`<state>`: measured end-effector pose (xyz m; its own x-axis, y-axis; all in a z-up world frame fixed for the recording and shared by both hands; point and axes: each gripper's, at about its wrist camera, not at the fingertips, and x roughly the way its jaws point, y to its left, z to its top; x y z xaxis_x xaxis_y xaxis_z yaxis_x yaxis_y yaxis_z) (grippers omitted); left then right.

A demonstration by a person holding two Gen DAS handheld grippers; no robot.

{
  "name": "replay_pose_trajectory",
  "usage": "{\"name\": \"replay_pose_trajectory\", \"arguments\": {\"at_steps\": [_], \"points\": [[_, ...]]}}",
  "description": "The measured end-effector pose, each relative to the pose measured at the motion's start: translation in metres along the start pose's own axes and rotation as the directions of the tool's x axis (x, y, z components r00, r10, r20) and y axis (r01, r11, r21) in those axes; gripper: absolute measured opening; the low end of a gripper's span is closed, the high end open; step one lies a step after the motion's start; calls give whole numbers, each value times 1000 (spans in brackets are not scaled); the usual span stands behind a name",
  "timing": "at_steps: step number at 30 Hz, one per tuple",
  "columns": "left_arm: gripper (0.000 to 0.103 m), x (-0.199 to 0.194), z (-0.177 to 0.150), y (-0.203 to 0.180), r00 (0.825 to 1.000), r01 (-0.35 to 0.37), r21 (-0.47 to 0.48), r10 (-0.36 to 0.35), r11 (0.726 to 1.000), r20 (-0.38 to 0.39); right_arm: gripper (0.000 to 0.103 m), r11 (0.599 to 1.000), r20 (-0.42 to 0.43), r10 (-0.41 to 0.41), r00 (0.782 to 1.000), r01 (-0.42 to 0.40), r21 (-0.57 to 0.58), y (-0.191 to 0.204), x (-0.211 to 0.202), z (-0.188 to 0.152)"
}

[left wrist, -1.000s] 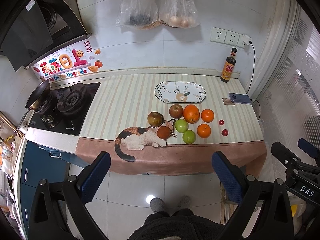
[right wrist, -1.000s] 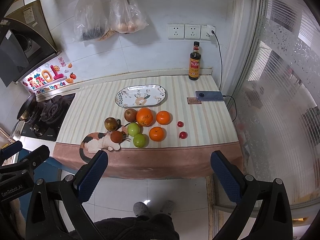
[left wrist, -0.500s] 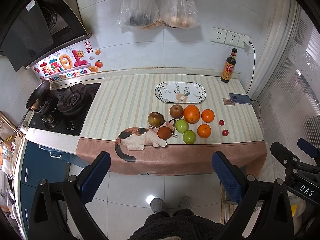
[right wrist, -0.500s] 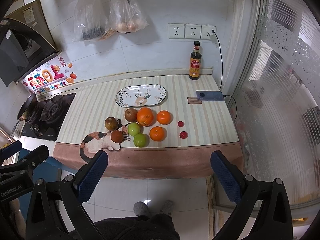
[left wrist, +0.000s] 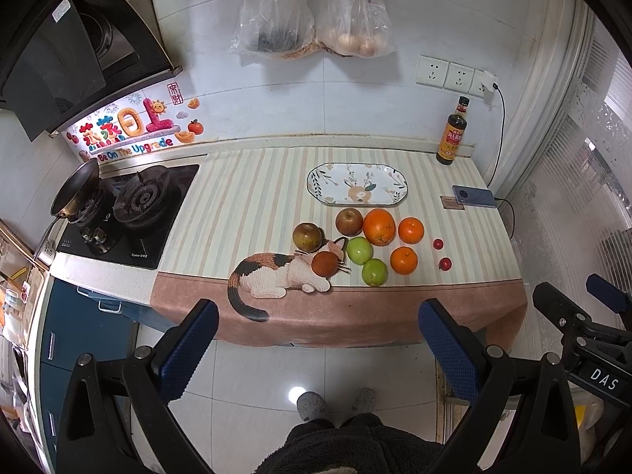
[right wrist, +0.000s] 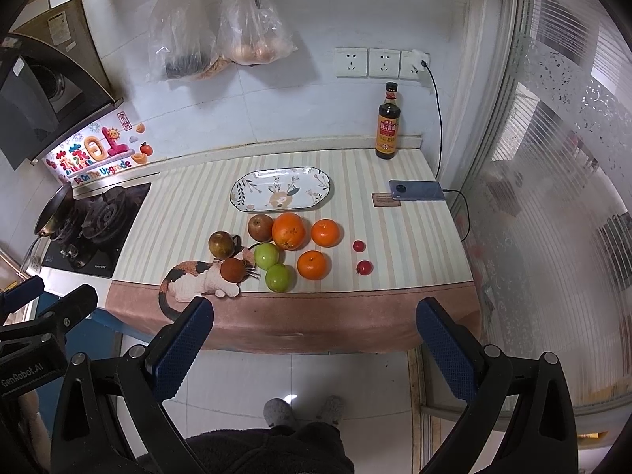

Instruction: Organize fruits

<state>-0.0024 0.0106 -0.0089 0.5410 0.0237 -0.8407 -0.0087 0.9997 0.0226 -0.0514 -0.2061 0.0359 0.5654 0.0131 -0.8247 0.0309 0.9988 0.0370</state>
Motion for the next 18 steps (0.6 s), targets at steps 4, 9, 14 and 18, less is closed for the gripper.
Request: {"name": "replay_pose_trajectory", "arguments": {"at_steps": [4, 9, 14, 18], "points": [[103, 0, 0, 0, 1000, 0, 1, 0, 1000, 2, 103, 1000, 0, 2, 1000, -2, 0, 2, 0, 1], [103, 0, 0, 0, 1000, 0, -1, 0, 1000, 2, 103, 1000, 1, 3, 1000, -3, 0, 2, 0, 1], [103, 0, 0, 1, 1000, -1, 2, 1, 1000, 3, 103, 1000, 0, 6, 1000, -6, 2, 9, 1, 4], [103, 2, 2, 2, 1000, 1, 2, -1, 1000, 2, 103, 1000, 0, 10, 1000, -10, 19, 14, 5, 8]]}}
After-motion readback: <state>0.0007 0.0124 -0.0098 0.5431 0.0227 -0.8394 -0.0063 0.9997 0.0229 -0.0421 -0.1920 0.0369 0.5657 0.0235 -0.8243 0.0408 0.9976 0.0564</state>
